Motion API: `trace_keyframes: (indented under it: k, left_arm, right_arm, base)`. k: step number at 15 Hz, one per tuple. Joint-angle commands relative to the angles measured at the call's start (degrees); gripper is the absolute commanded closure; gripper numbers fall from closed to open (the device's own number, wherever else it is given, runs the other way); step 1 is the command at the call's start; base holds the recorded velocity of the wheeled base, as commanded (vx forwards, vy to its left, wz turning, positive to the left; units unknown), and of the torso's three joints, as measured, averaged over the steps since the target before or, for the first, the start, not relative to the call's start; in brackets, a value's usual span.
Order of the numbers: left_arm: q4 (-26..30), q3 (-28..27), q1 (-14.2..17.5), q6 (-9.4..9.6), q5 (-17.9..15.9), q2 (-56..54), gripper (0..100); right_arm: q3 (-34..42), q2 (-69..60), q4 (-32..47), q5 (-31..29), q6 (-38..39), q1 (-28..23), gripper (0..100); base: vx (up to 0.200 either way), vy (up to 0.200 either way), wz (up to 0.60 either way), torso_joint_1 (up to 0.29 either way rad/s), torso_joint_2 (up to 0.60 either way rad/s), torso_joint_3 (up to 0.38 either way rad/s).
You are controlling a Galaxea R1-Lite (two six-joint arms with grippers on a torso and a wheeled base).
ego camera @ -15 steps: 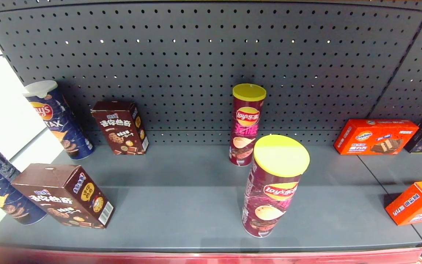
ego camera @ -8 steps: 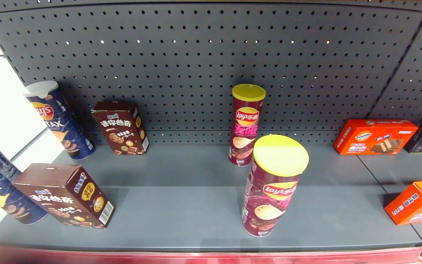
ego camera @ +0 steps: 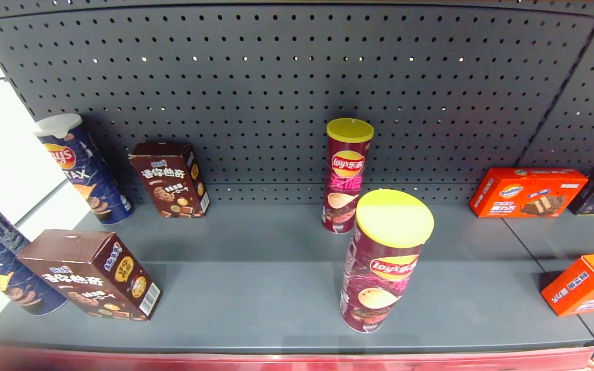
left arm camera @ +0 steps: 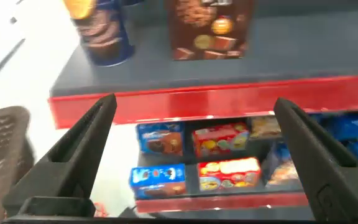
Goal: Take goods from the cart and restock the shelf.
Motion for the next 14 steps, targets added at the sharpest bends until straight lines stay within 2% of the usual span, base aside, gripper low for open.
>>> trace_keyframes:
  k: [1, 4, 5, 6, 7, 10, 11, 12, 13, 14]
  left_arm:
    - [-0.25, 0.00, 0.24, -1.46, 3.45, 0.00, 0]
    - [-0.17, 0.00, -0.02, -1.29, 2.57, 1.32, 0]
    - [-0.08, 0.00, -0.38, -1.46, 0.64, 1.32, 0]
    - [-0.08, 0.00, -0.38, -1.46, 0.64, 1.32, 0]
    - [-0.08, 0.00, -0.11, -1.55, -1.12, 1.05, 0]
    - [-0.17, 0.00, -0.11, -2.43, -1.03, 0.79, 0]
    - [-0.17, 0.00, -0.11, -2.25, -1.12, 0.79, 0]
    - [-0.17, 0.00, -0.11, -2.25, -1.21, 0.79, 0]
    - [-0.08, 0.00, -0.11, -2.16, -1.56, 0.79, 0]
    - [-0.08, 0.00, -0.11, -2.16, -1.56, 0.79, 0]
  right_arm:
    - [0.00, 0.02, -0.01, 0.02, 0.00, 0.00, 0]
    - [0.00, 0.11, -0.01, 0.02, 0.00, 0.00, 0]
    - [0.00, 0.02, -0.01, 0.02, 0.00, 0.00, 0]
    - [0.00, 0.02, -0.01, 0.02, 0.00, 0.00, 0]
    - [-0.09, 0.11, 0.16, 0.02, -0.09, -0.09, 0]
    - [-0.09, 0.02, 0.07, -0.25, -0.79, -0.09, 0]
    - [-8.09, 4.60, -0.19, -0.07, -2.20, -0.44, 0]
    - [-9.14, 5.56, 0.07, 0.02, -2.20, -0.53, 0]
    - [-19.60, 20.06, 2.80, 2.83, -3.43, 0.62, 0]
    - [-23.64, 22.79, 2.80, 7.40, -5.80, 1.05, 0]
  base:
    - [0.000, 0.000, 0.00, 0.000, 0.00, 0.000]
    - [0.000, 0.000, 0.00, 0.000, 0.00, 0.000]
    - [0.000, 0.000, 0.00, 0.000, 0.00, 0.000]
    - [0.000, 0.000, 0.00, 0.000, 0.00, 0.000]
    - [0.000, 0.000, 0.00, 0.000, 0.00, 0.000]
    - [0.000, 0.000, 0.00, 0.000, 0.00, 0.000]
    - [0.000, 0.000, 0.00, 0.000, 0.00, 0.000]
    - [0.000, 0.000, 0.00, 0.000, 0.00, 0.000]
    - [0.000, 0.000, 0.00, 0.000, 0.00, 0.000]
    - [0.000, 0.000, 0.00, 0.000, 0.00, 0.000]
